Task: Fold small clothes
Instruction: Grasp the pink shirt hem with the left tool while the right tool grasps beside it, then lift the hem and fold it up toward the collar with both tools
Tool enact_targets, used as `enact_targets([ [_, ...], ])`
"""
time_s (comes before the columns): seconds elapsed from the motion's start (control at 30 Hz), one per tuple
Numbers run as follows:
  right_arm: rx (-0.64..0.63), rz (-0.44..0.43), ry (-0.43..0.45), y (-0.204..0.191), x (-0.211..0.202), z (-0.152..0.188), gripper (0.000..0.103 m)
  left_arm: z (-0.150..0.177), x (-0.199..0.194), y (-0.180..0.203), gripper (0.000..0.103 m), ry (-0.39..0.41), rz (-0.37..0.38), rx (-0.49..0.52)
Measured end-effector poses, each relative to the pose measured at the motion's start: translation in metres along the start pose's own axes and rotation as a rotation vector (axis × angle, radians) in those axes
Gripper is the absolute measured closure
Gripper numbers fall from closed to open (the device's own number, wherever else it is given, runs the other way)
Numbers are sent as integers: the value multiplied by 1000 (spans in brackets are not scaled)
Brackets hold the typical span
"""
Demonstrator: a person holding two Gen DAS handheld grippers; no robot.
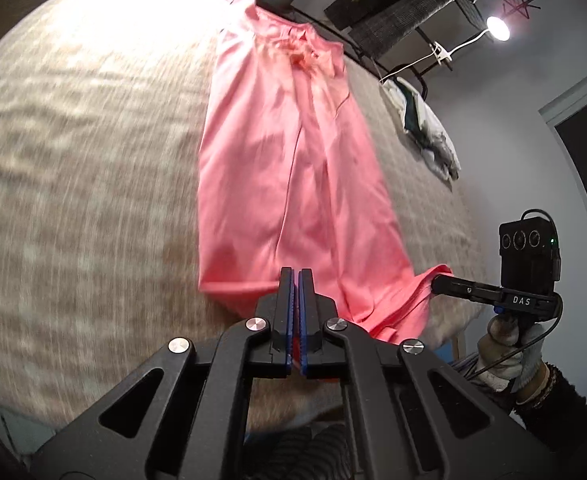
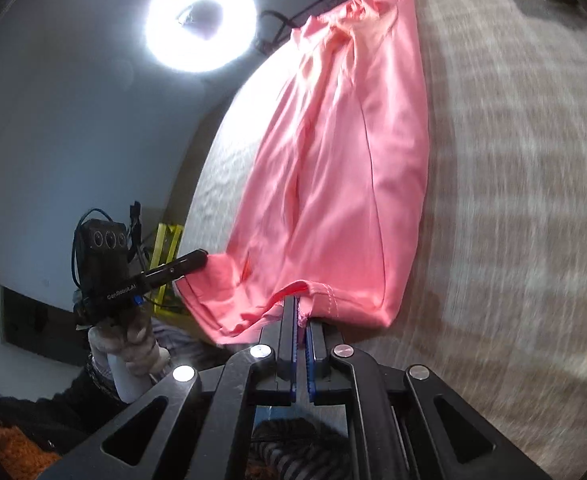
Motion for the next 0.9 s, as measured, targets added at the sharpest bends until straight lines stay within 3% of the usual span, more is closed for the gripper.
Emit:
enact_targets([
  [0.27,-31,50,102,3,-13,-74,102,-69,8,2,103,80,-28,38],
  [0.5,0,80,147,23,-3,-132,102,-124,33,-24,103,105,-94,18],
  [0.9,78,122,148,61,21,-176,102,-166,69,-51,103,97,-138,-28],
])
Point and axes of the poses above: each gripper's, at about its wrist camera, not at the fingertips, and x roughly the way its jaws point, y to its right, z to its underside, the point moved 10 cm from there along x, roughly the way its jaws point, and after that the axes turned 6 degrees about z, right-handed, at the moved point
